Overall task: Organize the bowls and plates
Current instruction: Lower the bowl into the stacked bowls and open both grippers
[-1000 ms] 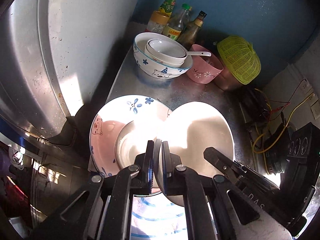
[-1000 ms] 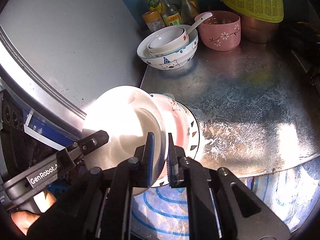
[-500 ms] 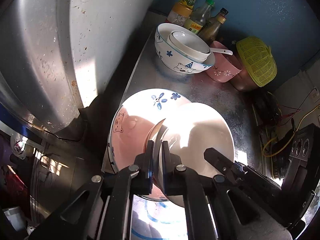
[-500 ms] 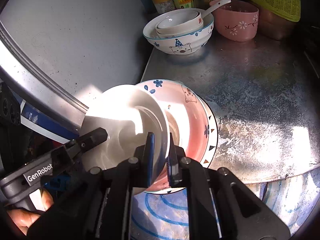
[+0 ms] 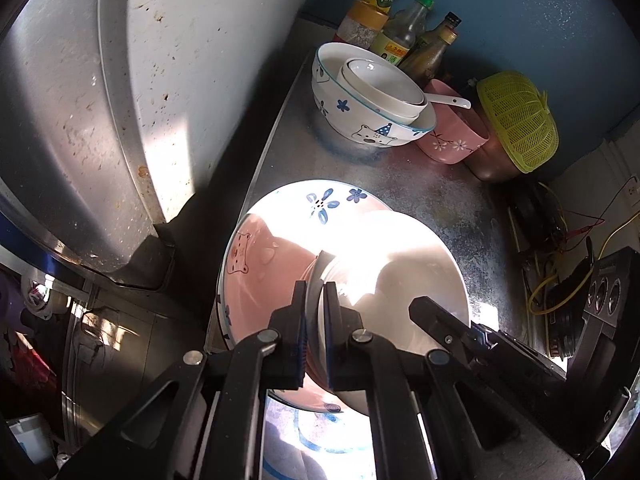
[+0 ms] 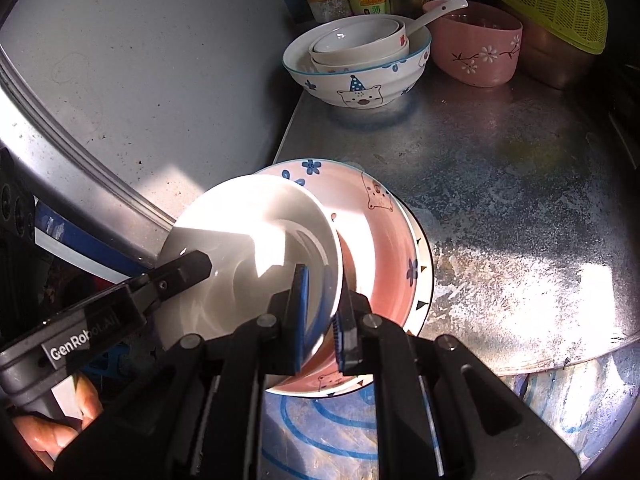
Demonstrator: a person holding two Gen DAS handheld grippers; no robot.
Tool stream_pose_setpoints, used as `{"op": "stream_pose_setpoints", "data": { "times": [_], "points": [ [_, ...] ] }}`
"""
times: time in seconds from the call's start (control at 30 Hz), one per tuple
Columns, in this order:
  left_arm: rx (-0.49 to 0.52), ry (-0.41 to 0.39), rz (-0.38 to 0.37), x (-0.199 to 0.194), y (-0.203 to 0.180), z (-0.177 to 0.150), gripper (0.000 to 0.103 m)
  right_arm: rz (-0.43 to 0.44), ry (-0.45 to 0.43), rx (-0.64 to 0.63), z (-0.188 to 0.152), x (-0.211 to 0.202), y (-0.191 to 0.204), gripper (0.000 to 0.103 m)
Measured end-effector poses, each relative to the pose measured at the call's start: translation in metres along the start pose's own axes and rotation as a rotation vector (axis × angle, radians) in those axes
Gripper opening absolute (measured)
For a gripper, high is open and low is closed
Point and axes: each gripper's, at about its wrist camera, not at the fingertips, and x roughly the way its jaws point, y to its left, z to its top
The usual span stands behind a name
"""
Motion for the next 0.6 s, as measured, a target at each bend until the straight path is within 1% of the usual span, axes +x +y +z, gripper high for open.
{"op": "stream_pose_setpoints", "data": {
  "times": [0.2,0.37,0.6],
  "points": [
    [0.0,0.001,0.001,0.0002,0.0005,0.0002,0.005,-0.006,-0.004,-0.01,-0.0004,0.0006,0.0013,0.014],
    [-0.005,0.007,0.008,0.0016,0.0032,0.0026,0.005,-0.032,-0.006,-0.022,-0.0011,0.0017,0.0028,0.014],
    [0.002,0.008,0.008,0.0018,0.0026,0.0016,0.005,-0.03,-0.006,-0.021,-0.0003,0.0021,0.0004,0.014]
  ]
}}
